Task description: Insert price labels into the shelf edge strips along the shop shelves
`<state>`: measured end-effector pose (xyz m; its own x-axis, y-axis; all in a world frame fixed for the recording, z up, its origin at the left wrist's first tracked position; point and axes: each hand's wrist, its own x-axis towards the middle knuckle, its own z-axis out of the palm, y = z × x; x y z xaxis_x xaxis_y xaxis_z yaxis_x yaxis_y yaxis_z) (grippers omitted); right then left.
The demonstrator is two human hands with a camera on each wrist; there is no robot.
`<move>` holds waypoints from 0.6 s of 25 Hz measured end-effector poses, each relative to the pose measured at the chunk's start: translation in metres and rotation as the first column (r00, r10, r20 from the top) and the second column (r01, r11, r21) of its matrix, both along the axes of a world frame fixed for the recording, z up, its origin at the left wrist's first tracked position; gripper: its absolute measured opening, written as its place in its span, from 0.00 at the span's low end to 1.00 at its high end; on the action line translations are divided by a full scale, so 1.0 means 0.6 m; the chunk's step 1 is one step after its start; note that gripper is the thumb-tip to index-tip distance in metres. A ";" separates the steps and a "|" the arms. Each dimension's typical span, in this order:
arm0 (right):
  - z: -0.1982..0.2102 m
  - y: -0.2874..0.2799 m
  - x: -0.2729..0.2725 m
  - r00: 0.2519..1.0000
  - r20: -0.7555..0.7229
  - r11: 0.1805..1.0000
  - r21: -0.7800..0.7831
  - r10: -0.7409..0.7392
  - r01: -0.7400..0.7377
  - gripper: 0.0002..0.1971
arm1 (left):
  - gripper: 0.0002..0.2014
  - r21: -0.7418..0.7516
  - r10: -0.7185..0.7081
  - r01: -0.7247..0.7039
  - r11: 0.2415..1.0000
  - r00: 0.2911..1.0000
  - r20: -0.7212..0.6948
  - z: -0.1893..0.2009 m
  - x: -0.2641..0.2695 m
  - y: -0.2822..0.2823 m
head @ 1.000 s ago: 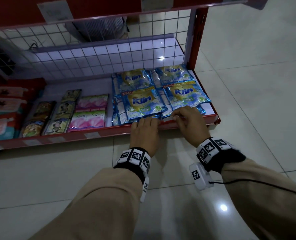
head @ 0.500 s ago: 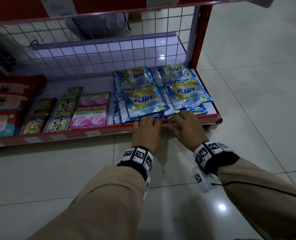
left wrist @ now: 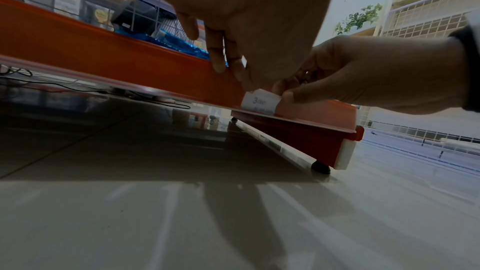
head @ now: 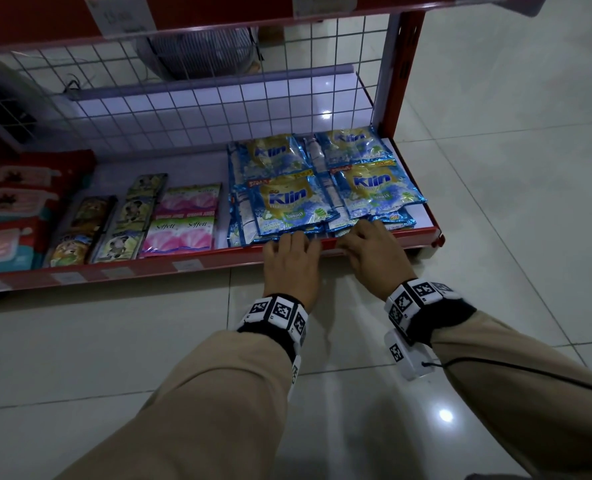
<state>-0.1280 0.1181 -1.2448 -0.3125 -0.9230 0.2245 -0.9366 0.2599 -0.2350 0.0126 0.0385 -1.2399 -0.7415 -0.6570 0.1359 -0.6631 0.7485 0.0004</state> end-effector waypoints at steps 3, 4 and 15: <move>0.000 0.000 0.000 1.000 -0.011 1.000 0.000 0.009 -0.009 0.09 | 0.19 0.008 -0.007 0.007 1.000 1.000 0.006 -0.001 0.003 0.001; 0.000 0.001 0.000 1.000 -0.008 1.000 -0.003 0.010 -0.010 0.08 | 0.19 0.016 -0.006 0.006 1.000 1.000 0.001 -0.001 0.004 0.001; 0.004 0.013 -0.001 0.999 0.038 1.000 0.023 0.012 -0.012 0.17 | 0.22 0.041 -0.025 0.027 0.999 0.999 -0.040 -0.006 0.014 0.002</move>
